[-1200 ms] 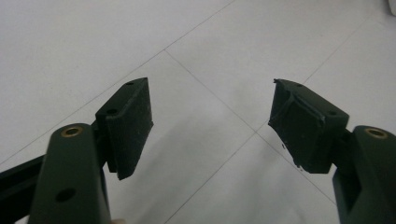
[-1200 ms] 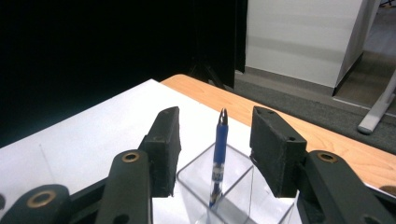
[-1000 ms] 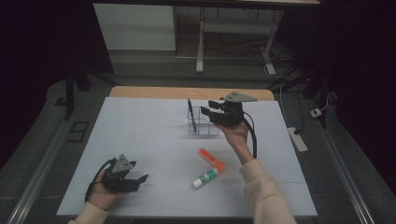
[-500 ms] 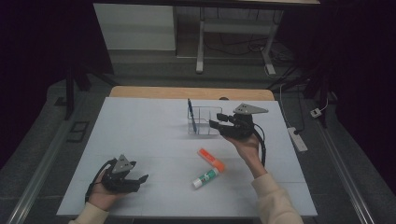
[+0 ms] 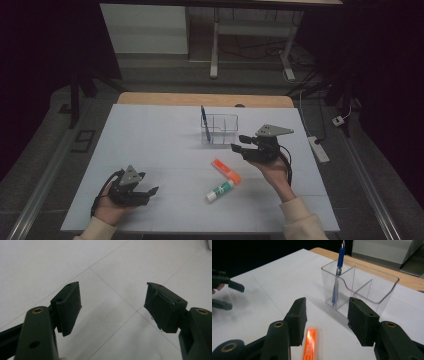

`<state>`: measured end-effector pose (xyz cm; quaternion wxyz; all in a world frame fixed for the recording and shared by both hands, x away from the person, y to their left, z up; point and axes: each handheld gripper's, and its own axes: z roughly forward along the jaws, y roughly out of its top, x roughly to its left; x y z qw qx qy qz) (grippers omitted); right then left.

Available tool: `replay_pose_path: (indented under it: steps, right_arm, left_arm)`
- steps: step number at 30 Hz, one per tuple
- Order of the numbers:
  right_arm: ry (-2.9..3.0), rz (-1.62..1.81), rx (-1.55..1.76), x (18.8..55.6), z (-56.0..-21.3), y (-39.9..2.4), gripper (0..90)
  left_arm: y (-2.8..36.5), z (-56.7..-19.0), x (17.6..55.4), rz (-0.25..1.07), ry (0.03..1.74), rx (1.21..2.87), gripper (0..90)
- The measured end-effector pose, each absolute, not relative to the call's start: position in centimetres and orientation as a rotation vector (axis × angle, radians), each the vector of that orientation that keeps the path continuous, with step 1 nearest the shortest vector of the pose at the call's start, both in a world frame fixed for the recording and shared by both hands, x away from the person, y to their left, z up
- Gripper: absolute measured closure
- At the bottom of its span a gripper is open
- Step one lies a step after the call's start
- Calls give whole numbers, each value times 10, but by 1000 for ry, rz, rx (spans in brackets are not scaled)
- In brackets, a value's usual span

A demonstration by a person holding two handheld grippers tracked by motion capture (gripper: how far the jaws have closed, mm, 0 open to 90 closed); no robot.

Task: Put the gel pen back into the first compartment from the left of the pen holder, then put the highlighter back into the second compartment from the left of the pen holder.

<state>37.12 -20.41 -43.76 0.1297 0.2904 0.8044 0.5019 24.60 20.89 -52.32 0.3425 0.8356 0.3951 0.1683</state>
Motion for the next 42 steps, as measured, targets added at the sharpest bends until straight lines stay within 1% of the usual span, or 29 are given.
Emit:
replay_pose_path:
  steps: [8, 27, 42]
  right_arm:
    - [2374, 1390, 828, 362, -439, -214, 486]
    - [2523, 1207, 812, 365, -444, -212, 438]
    - [2616, 1088, 784, 363, -448, -203, 428]
  left_arm:
    - [209, -523, 246, 443, 1032, 2170, 284]
    - [210, -523, 247, 431, 1040, 2146, 277]
    - [210, -523, 246, 433, 1036, 2148, 276]
